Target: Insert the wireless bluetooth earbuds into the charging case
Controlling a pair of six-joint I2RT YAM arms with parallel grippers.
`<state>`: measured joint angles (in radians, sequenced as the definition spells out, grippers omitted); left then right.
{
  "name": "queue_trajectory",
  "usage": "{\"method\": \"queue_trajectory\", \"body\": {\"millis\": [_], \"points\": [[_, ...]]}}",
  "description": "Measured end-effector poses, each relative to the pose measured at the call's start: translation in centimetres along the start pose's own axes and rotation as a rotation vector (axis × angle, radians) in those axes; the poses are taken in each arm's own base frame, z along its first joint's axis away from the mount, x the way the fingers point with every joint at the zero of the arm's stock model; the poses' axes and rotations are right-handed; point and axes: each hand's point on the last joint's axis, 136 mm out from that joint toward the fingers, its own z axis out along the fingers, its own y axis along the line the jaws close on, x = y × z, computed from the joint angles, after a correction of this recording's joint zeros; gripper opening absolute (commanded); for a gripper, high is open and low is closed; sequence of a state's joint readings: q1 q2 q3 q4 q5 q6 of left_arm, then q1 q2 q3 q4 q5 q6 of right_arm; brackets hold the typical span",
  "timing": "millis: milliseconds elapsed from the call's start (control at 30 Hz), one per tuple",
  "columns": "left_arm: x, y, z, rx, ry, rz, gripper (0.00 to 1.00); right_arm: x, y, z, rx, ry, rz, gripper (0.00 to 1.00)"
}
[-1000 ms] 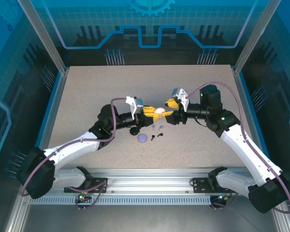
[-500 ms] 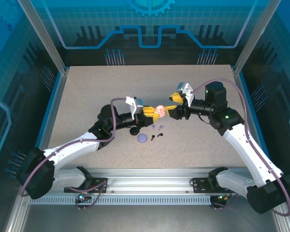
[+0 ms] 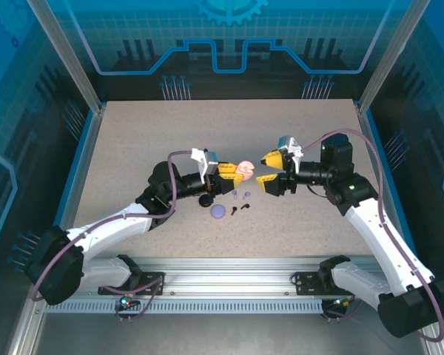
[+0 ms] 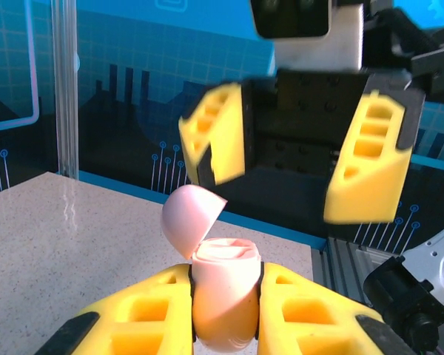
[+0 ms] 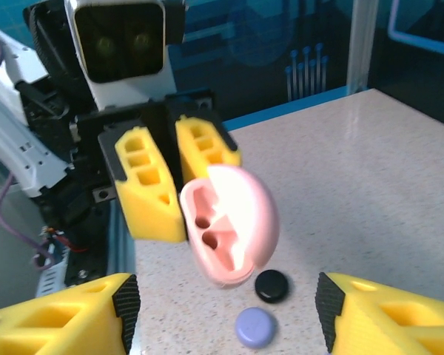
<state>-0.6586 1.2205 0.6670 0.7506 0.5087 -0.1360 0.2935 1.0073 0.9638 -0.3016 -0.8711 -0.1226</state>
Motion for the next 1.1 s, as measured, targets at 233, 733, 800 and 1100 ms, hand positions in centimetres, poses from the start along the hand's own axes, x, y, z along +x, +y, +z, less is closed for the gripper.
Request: {"method": "queue_trajectory", "body": {"millis": [233,733,800,1100], "points": [[-0.7,-0.2,-0.1,0.006,-0.025,-0.005,0.2,1.1,0.8,1.1,-0.084,0.002,0.023,0.62],[-1.0,-0.5,-0.1,0.015,-0.033,-0.025,0.2,1.5,1.2,2.8,-0.166,0.013,0.033,0.4],[-1.0,-0.6,-0.1,0.019,-0.036,-0.022,0.2,1.3,1.3,2.8,-0.168,0.008,0.029,0.39],[-1.2,-0.8,0.0,0.027,-0.042,-0.018,0.2,0.6,1.2,3.1,-0.172,-0.009,0.028,0.31]]}}
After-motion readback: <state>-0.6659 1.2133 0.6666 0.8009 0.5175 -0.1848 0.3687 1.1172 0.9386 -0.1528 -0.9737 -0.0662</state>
